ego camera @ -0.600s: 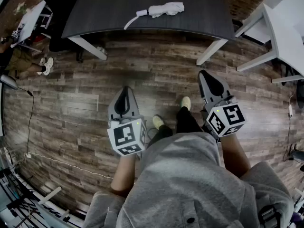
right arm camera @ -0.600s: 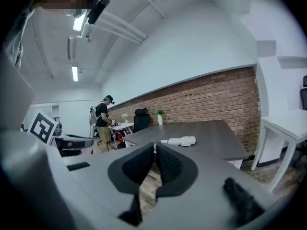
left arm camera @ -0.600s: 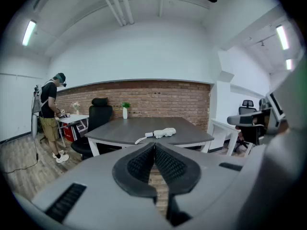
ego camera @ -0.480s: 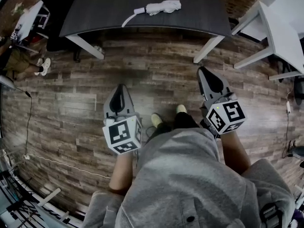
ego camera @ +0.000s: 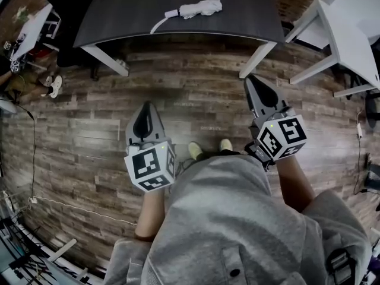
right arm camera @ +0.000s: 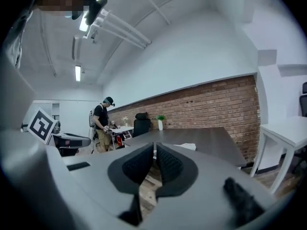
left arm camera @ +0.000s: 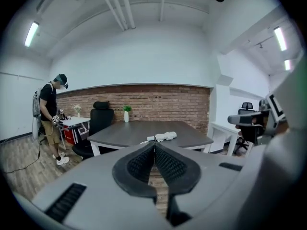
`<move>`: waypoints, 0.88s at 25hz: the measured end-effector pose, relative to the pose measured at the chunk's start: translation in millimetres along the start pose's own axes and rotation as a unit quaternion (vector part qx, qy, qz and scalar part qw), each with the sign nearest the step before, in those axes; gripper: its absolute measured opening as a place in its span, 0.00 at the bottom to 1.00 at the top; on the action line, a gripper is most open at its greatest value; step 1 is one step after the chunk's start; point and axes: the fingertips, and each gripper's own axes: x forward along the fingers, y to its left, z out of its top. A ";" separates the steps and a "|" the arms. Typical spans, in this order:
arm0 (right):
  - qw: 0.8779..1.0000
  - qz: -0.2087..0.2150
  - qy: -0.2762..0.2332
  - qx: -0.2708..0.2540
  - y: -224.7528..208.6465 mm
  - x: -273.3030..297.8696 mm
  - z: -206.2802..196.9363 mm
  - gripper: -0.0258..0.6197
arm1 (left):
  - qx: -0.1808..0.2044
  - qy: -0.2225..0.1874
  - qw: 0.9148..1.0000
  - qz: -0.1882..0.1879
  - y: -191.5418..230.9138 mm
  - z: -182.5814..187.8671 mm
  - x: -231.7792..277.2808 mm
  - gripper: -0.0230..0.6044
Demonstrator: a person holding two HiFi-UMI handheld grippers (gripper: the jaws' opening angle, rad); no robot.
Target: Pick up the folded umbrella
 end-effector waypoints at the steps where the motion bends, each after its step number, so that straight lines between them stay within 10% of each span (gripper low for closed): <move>1: 1.000 -0.001 -0.003 0.001 0.7 0.8 1.5 0.09 | -0.001 -0.001 1.000 -0.002 -0.1 1.2 -0.5 0.06; 22: 1.000 0.019 -0.010 -0.019 50.1 38.3 7.7 0.09 | 0.004 -0.002 1.000 -0.019 29.0 1.0 6.3 0.06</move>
